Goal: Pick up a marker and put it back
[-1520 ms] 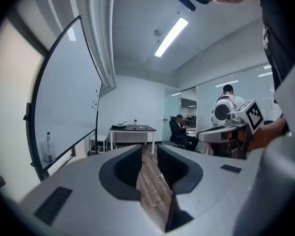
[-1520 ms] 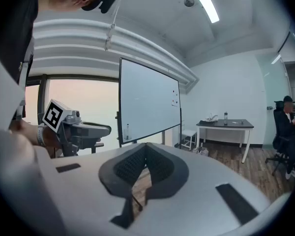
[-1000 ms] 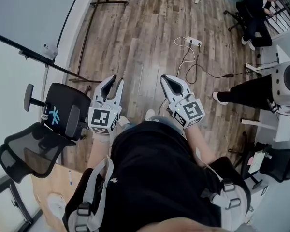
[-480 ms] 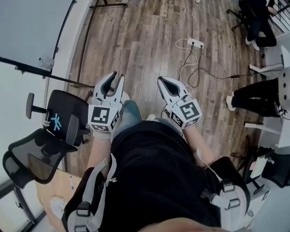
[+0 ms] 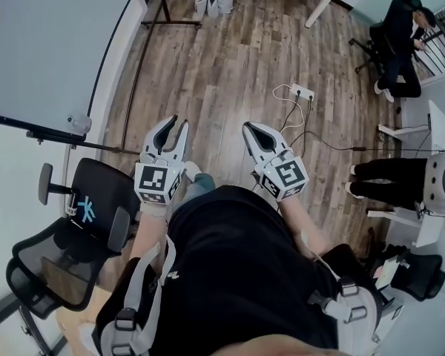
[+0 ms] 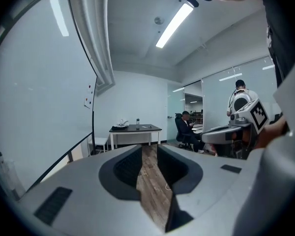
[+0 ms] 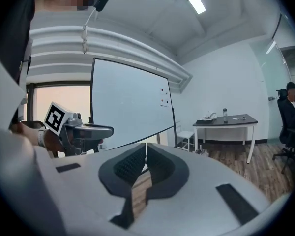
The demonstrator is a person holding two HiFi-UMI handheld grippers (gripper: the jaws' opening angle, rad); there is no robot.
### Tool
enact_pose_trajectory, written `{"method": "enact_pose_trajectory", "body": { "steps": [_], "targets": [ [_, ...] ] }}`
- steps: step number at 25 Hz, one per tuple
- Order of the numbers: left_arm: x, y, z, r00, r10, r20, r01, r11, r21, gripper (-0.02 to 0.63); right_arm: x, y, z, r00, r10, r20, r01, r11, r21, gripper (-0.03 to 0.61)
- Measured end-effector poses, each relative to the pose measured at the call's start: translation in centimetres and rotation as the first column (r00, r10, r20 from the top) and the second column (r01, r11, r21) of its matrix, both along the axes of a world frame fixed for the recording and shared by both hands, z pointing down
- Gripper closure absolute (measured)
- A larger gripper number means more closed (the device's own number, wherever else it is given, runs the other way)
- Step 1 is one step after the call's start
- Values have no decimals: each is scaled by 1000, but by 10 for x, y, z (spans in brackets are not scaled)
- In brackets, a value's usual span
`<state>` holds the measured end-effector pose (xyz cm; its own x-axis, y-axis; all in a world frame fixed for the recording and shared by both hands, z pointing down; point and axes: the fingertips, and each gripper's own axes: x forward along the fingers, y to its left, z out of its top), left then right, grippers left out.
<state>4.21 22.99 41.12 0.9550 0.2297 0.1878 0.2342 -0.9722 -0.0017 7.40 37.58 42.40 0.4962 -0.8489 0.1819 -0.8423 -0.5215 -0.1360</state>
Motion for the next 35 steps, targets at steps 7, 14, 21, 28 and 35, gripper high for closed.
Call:
{"method": "enact_pose_trajectory", "body": {
  "steps": [7,14,21,28,35],
  "targets": [
    [41,-82,-4,1000,-21,-14,21,1000,2,526,54,-85,-14,999,-12,-30,12,1000,10,563],
    [45,-158,6,993,-121,10,121,993,14,526,75,-158,-13,996,-87,-22,87,996,14,563],
    [32,-213,19,959,-280,46,280,960,0,526,87,-231,-4,970,-243,15,242,970,5,563],
    [21,-273,27,874,-481,75,482,876,8,526,98,-326,2,880,-474,30,474,881,4,563],
    [4,-322,44,737,-668,100,671,741,8,526,93,-410,17,722,-690,51,692,721,-32,563]
  ]
}}
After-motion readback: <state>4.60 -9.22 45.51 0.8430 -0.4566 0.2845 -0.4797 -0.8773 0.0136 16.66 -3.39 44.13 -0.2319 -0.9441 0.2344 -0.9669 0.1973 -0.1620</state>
